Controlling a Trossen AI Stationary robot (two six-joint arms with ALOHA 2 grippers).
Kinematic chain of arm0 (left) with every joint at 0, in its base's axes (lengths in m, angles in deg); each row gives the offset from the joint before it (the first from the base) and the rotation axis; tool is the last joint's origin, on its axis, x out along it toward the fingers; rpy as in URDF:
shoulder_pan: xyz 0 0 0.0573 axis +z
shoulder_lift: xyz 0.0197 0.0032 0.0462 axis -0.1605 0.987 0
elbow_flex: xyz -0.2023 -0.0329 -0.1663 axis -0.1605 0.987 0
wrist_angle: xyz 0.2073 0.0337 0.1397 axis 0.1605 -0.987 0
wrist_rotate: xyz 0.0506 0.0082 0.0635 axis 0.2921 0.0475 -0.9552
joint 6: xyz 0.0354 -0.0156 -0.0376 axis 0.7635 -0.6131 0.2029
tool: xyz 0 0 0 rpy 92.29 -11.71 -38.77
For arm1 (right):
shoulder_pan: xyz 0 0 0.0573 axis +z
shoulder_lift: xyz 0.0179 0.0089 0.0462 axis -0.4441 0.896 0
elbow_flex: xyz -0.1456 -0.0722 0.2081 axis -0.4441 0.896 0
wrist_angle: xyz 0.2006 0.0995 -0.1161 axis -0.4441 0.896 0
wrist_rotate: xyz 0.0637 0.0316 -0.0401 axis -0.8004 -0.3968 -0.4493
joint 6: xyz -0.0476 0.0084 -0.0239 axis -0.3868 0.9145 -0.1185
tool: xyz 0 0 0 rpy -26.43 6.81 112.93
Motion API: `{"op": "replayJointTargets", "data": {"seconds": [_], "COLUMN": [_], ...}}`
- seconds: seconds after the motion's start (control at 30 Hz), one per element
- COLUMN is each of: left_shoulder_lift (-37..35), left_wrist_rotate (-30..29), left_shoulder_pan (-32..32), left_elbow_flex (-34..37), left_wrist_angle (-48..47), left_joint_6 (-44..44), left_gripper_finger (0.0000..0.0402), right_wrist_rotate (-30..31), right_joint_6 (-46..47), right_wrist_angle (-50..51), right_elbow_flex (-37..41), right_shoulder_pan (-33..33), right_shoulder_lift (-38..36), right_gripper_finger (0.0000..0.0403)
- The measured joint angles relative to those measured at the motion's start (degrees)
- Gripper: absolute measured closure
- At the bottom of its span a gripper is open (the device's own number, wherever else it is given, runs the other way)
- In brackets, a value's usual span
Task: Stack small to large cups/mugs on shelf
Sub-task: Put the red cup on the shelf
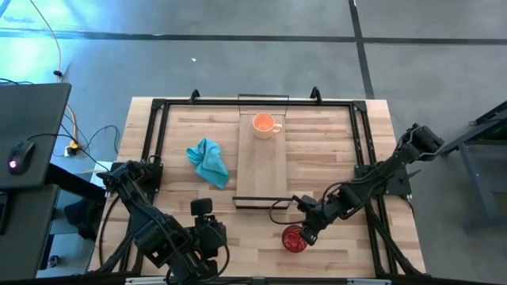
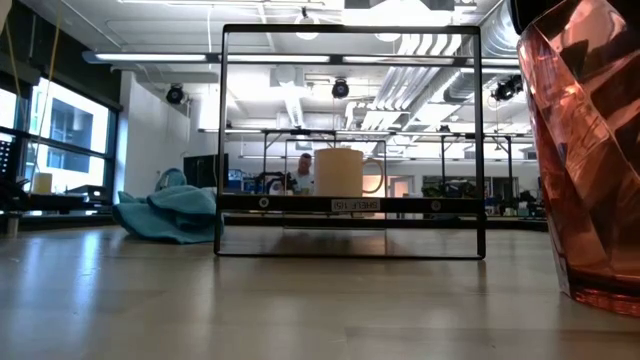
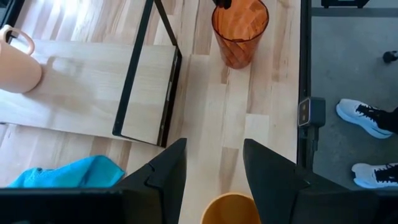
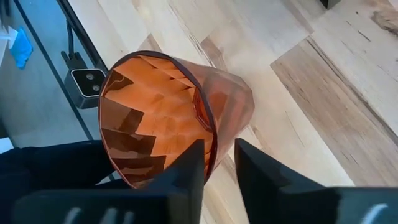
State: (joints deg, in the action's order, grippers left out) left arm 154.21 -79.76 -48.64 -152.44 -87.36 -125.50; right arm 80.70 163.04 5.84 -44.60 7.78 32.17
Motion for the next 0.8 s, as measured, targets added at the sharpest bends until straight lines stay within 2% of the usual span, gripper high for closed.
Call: {"op": "replayJointTargets", "data": {"seconds": [0.23, 0.47, 0.8], "left_shoulder_lift": [0.0, 0.0, 0.0], "left_wrist_rotate": [-0.85, -0.83, -0.81], "left_shoulder_pan": [0.02, 0.0, 0.0], "left_elbow_flex": [0.0, 0.0, 0.0], "left_wrist_angle": [0.01, 0.02, 0.0], "left_joint_6": [0.55, 0.66, 0.9], "left_gripper_finger": [0.0254, 0.0254, 0.0254], "right_wrist_rotate": [-0.42, -0.53, -4.55], "right_joint_6": [0.02, 1.07, 0.52], "right_wrist_angle": [0.05, 0.04, 1.49], "right_elbow_flex": [0.0, 0.0, -1.94], "right_shoulder_pan": [0.02, 0.01, 0.02], "right_shoulder_lift": [0.02, 0.0, -1.11], "right_gripper_finger": [0.0397, 0.0401, 0.0402]}}
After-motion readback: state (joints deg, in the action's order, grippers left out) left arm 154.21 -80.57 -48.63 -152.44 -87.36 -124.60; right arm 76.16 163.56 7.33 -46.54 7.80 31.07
